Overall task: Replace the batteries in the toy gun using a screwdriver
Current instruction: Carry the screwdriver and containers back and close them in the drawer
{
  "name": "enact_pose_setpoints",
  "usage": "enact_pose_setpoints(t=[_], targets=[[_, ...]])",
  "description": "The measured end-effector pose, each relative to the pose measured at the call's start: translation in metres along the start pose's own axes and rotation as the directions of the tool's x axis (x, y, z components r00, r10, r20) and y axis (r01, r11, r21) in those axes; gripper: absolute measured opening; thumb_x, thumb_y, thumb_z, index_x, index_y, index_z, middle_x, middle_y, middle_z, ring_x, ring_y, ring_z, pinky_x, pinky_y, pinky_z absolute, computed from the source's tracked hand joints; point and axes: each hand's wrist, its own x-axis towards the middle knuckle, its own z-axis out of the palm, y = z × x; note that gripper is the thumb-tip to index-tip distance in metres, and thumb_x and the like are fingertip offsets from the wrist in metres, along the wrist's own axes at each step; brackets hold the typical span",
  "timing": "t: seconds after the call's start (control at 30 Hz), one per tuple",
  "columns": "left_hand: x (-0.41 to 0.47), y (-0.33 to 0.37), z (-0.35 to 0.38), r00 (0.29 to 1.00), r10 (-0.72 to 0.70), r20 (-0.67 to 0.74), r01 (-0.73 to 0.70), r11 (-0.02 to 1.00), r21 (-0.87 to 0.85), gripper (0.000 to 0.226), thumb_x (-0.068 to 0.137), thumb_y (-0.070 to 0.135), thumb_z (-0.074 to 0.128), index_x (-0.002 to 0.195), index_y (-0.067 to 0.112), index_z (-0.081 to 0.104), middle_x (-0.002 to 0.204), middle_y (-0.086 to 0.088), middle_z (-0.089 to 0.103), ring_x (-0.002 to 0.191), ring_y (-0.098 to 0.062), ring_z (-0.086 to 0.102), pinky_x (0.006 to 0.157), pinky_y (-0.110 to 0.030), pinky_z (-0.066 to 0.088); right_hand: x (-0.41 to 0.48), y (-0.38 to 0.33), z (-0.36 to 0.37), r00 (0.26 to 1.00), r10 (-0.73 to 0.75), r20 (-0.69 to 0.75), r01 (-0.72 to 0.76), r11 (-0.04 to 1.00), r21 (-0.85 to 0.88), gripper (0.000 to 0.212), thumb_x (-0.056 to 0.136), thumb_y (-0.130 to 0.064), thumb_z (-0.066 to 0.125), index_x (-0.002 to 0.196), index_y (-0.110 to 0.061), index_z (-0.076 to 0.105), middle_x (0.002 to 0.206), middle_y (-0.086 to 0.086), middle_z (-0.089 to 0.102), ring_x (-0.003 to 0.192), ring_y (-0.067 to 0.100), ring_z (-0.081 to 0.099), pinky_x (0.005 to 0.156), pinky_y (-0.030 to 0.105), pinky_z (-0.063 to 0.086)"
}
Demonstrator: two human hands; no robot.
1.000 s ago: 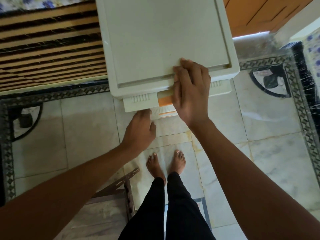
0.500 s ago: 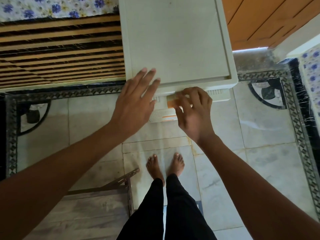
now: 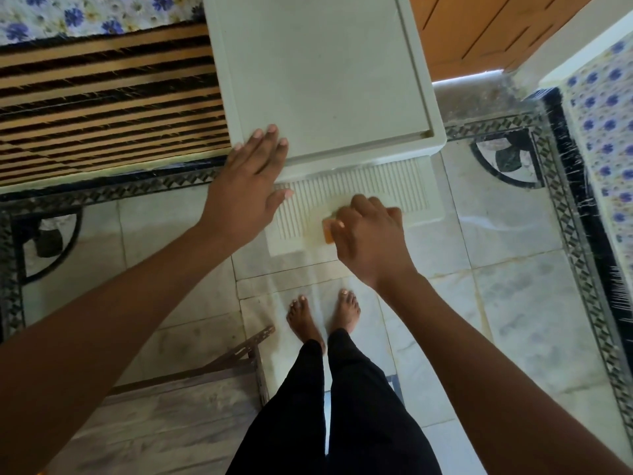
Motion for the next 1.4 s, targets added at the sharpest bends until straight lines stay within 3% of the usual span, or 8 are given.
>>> enact_pose_setpoints(t=[0.13,0.33,0.57,0.77,0.97,1.03,1.13,1.4], targets=[[-0.001,0.000,-0.001,0.999,0.001,0.032,0.000,1.000,-0.019,0.091,0.099,0.052,0.063,0.166,0.008,0.021,0.175,-0.015,0.014,0.162,-0.033,0.012,0.130,-0.050,0.012,-0.043,0.012,0.000,0.989,-0.019,0.146,0.028,0.998,-0.061,0.036,0.096,-0.031,0.055,0.066,-0.013,0.061,0.070,-0.005,0.040,0.065,0.024,0.055,0.072,0.043,0.054],[-0.003,0.000,0.006,1.000,0.000,0.030,-0.001,1.000,0.021,0.104,0.093,0.058,0.067,0.167,0.008,0.014,0.176,-0.014,0.006,0.163,-0.031,0.004,0.130,-0.046,0.001,-0.051,0.014,0.015,0.916,-0.035,0.400,0.061,0.997,-0.052,0.023,0.096,-0.021,0.056,0.080,-0.014,0.072,0.080,0.000,0.061,0.079,0.022,0.063,0.069,0.036,0.056],[-0.006,-0.002,0.022,0.997,0.000,-0.072,0.014,0.981,0.192,0.106,0.090,0.042,0.075,0.168,0.009,0.011,0.176,-0.014,0.008,0.163,-0.031,0.007,0.131,-0.044,0.001,0.014,0.030,0.080,0.796,0.099,0.597,-0.055,0.994,-0.091,0.048,0.090,-0.013,0.063,0.138,-0.012,0.058,0.140,0.009,0.051,0.126,0.033,0.054,0.089,0.048,0.059],[-0.003,0.002,0.042,0.972,0.018,-0.234,0.059,0.947,0.317,0.081,0.099,0.027,0.063,0.166,0.010,0.020,0.173,-0.013,0.023,0.160,-0.031,0.022,0.131,-0.042,0.006,0.078,0.037,0.107,0.839,0.163,0.520,-0.283,0.946,0.160,0.049,0.094,-0.013,0.066,0.142,-0.011,0.060,0.145,0.009,0.062,0.133,0.028,0.057,0.112,0.038,0.046],[-0.003,-0.001,0.045,0.964,0.025,-0.266,0.061,0.948,0.312,0.082,0.097,0.025,0.065,0.166,0.010,0.023,0.172,-0.013,0.026,0.160,-0.030,0.024,0.132,-0.043,0.012,0.061,0.055,0.108,0.777,0.569,0.268,-0.627,0.662,0.410,0.032,0.083,-0.027,0.084,0.108,-0.008,0.076,0.105,0.006,0.078,0.100,0.017,0.070,0.083,0.014,0.040],[-0.003,-0.002,0.046,0.961,0.026,-0.276,0.062,0.950,0.306,0.082,0.096,0.025,0.066,0.165,0.010,0.025,0.172,-0.013,0.027,0.160,-0.030,0.025,0.132,-0.043,0.013,0.052,0.066,0.106,0.632,0.744,0.216,-0.723,0.464,0.512,0.057,0.080,-0.029,0.089,0.127,-0.007,0.066,0.121,0.010,0.072,0.111,0.018,0.063,0.086,0.012,0.036],[-0.003,-0.001,0.049,0.949,0.031,-0.313,0.070,0.950,0.305,0.076,0.097,0.022,0.065,0.164,0.009,0.029,0.170,-0.012,0.031,0.158,-0.030,0.028,0.131,-0.043,0.016,0.054,0.093,0.109,0.410,0.856,0.316,-0.804,0.175,0.569,0.114,0.068,-0.033,0.097,0.158,-0.009,0.031,0.154,0.018,0.046,0.146,0.031,0.042,0.115,0.039,0.042],[-0.002,0.002,0.053,0.920,0.009,-0.391,0.114,0.951,0.289,0.070,0.098,0.017,0.067,0.161,0.009,0.037,0.167,-0.013,0.038,0.156,-0.030,0.035,0.129,-0.046,0.025,0.088,0.102,0.106,0.608,0.596,0.524,-0.688,0.065,0.723,0.083,0.054,-0.010,0.101,0.118,-0.013,0.049,0.116,-0.001,0.066,0.091,0.015,0.056,0.076,0.027,0.055]])
